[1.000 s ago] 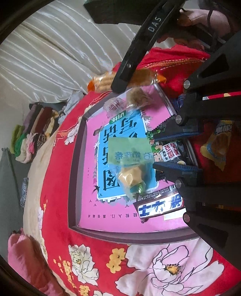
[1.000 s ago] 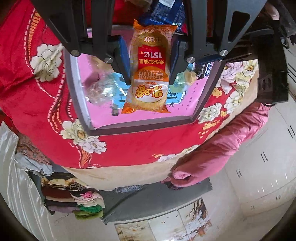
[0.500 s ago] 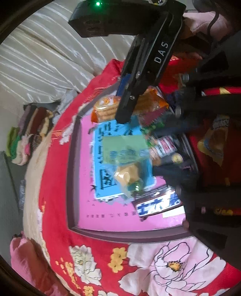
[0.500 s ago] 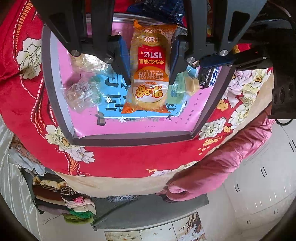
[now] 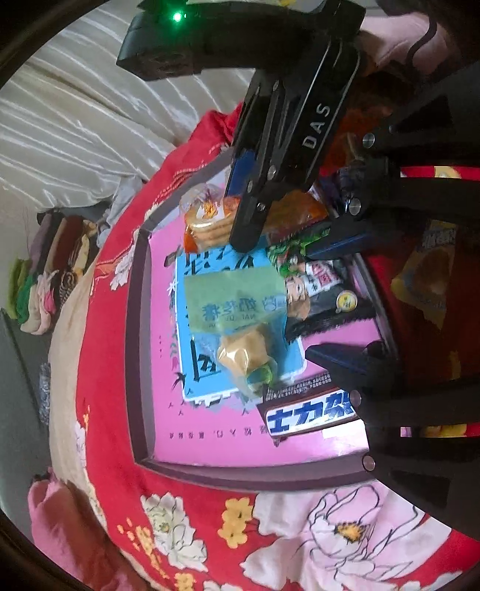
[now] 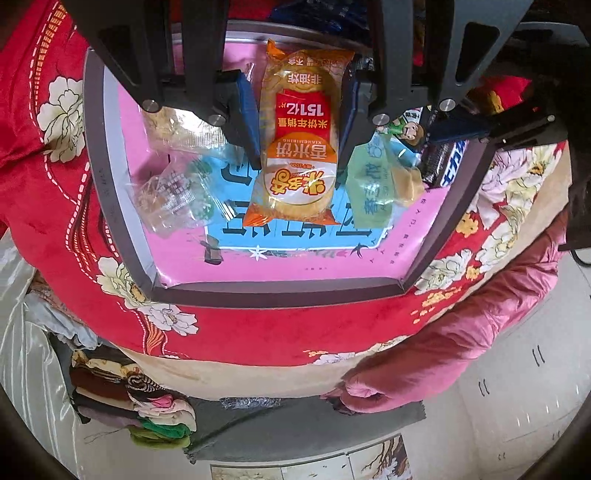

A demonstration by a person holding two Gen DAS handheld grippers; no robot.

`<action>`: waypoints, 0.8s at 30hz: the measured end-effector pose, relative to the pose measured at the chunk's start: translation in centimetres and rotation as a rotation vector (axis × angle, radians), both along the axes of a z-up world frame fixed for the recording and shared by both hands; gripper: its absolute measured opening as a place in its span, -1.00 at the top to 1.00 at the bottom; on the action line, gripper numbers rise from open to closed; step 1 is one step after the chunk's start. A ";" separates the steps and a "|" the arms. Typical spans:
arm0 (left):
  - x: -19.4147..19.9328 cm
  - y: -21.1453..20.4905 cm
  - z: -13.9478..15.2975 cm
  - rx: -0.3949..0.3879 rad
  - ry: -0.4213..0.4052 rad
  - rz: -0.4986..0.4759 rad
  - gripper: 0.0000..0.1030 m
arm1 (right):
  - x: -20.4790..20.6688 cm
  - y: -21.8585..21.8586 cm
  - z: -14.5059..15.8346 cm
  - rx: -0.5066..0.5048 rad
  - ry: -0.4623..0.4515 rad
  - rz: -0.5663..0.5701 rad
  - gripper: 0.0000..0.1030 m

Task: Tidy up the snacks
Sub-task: 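Lower the seaweed pack with the left tool while the right tool lowers the rice cake bag onto the book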

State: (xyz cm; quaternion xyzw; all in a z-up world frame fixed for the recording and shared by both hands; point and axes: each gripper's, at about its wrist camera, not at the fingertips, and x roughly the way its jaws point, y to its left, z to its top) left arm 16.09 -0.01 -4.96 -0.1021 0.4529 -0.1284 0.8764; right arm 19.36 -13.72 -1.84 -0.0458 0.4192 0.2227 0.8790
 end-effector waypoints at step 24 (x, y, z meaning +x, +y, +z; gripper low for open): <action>0.0 0.5 0.0 0.034 0.001 0.019 0.04 | -1.0 0.3 -0.4 0.057 0.063 0.035 0.23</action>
